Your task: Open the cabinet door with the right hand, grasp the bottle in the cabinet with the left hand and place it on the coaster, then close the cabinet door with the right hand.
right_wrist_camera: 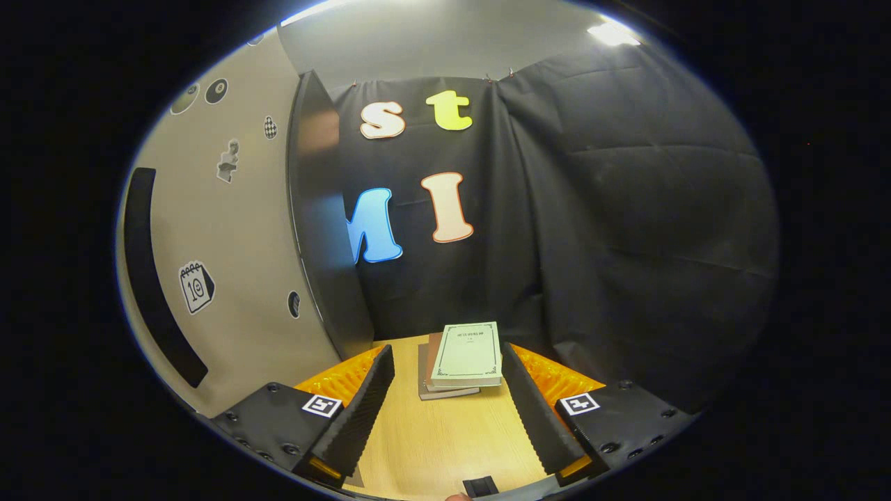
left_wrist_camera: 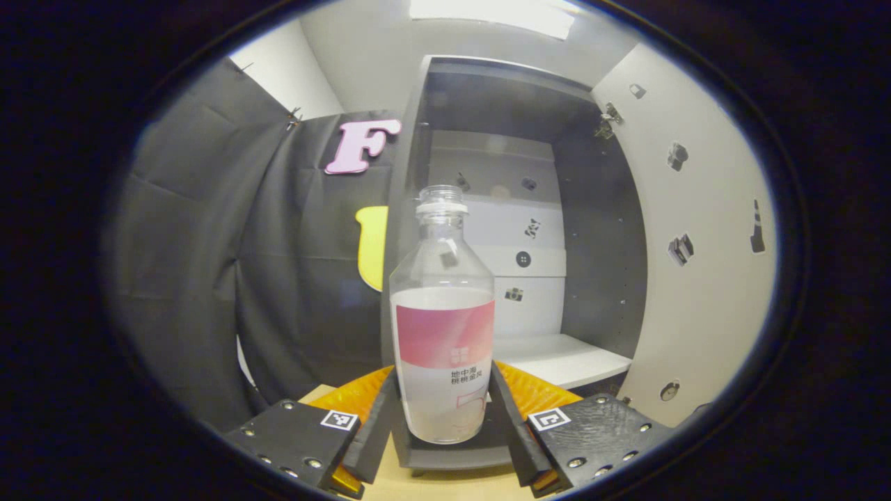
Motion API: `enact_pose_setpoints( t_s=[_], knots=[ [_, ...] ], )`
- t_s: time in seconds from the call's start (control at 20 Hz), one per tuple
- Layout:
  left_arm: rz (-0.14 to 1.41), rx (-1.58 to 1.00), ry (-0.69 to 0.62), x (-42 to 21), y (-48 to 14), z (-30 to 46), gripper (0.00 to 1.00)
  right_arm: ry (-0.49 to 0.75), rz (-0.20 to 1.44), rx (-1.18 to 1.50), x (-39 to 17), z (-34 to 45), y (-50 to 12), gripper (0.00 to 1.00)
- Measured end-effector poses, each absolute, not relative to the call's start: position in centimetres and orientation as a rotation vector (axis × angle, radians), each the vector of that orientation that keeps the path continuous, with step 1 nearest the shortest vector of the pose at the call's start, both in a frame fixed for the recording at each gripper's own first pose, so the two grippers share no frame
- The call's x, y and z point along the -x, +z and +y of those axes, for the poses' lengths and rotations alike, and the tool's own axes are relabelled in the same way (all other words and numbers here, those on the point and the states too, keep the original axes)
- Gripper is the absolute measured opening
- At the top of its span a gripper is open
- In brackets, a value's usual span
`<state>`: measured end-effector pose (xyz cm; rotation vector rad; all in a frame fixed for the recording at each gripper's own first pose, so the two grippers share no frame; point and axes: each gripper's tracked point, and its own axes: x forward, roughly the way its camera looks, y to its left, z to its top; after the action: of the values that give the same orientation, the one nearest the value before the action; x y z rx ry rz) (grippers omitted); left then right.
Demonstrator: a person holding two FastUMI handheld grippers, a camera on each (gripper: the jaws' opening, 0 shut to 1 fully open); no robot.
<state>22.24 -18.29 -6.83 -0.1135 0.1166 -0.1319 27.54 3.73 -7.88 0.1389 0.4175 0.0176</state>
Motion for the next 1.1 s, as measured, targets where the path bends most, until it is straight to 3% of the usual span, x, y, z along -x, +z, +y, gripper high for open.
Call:
enact_pose_setpoints(
  t_s=[0.6, 1.1],
  knots=[
    [0.133, 0.099, 0.041, -12.5, -10.9, -12.4, 0.74, 0.146, 0.431, -0.125, -27.7, 5.2, -9.6, 0.98],
    [0.226, 0.086, 0.105, -6.3, -19.9, -9.7, 0.74, 0.145, 0.426, -0.113, -26.9, 5.4, -10.7, 0.98]
  ],
)
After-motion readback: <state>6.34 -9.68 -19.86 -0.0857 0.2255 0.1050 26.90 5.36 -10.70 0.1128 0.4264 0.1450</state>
